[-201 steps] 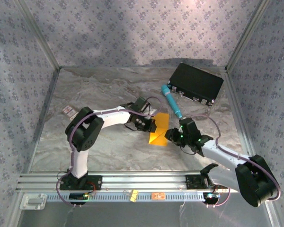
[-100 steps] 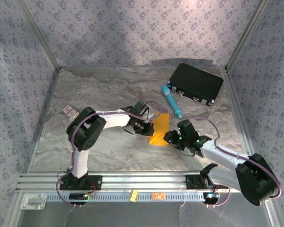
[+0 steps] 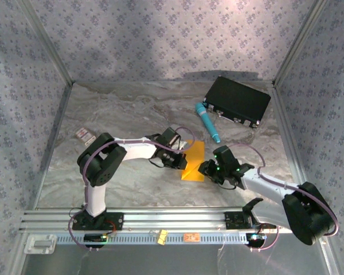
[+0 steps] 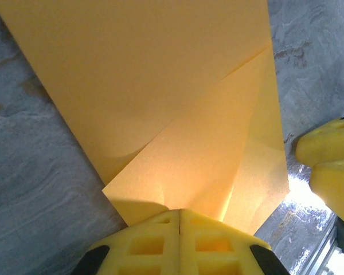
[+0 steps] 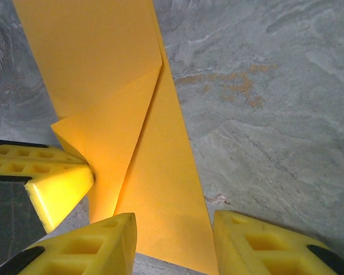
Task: Fold a paper plane with a square sheet of paper (pick it up from the middle)
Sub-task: Turn over the paper at the center of the table.
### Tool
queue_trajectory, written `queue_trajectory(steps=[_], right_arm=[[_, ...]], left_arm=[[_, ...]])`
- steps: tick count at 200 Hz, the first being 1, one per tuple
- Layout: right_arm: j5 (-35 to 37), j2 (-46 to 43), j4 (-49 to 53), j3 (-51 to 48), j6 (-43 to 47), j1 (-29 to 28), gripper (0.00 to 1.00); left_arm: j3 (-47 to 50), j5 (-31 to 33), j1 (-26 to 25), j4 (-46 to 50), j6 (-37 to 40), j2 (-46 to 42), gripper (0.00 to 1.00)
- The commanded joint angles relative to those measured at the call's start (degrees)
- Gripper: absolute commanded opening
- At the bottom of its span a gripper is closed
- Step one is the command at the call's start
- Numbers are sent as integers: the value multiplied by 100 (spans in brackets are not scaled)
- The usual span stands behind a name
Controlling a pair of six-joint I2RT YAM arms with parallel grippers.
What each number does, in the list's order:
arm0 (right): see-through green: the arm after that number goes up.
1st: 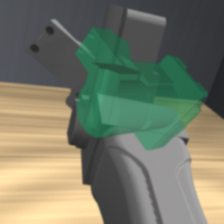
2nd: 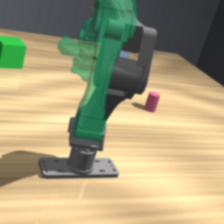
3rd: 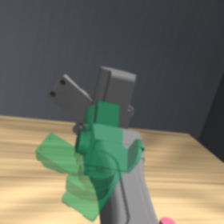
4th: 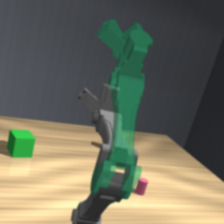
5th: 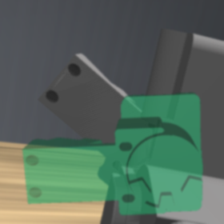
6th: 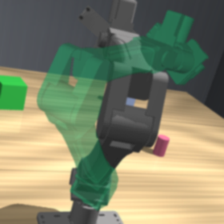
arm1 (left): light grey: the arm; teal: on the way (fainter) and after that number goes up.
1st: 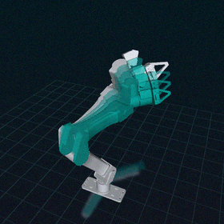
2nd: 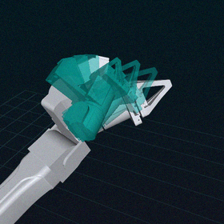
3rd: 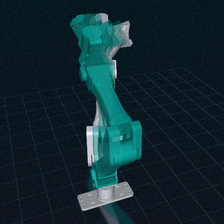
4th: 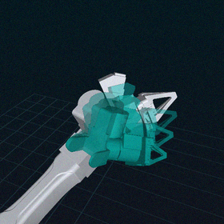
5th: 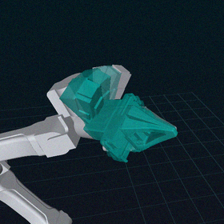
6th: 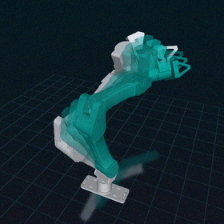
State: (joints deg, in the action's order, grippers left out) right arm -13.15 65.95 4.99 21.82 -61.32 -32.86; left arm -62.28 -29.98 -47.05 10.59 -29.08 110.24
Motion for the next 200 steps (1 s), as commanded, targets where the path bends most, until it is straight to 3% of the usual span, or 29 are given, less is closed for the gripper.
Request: queue_trajectory(steps=[1, 101, 200], right_arm=[[-143, 97, 121, 202, -68, -71, 41], [-91, 193, 293, 104, -218, -236, 41], [-355, 565, -745, 304, 11, -6, 46]], left_arm=[[132, 210, -46, 294, -98, -72, 3], [76, 220, -46, 326, -98, -55, 3], [47, 203, -43, 349, -80, -38, 3]])
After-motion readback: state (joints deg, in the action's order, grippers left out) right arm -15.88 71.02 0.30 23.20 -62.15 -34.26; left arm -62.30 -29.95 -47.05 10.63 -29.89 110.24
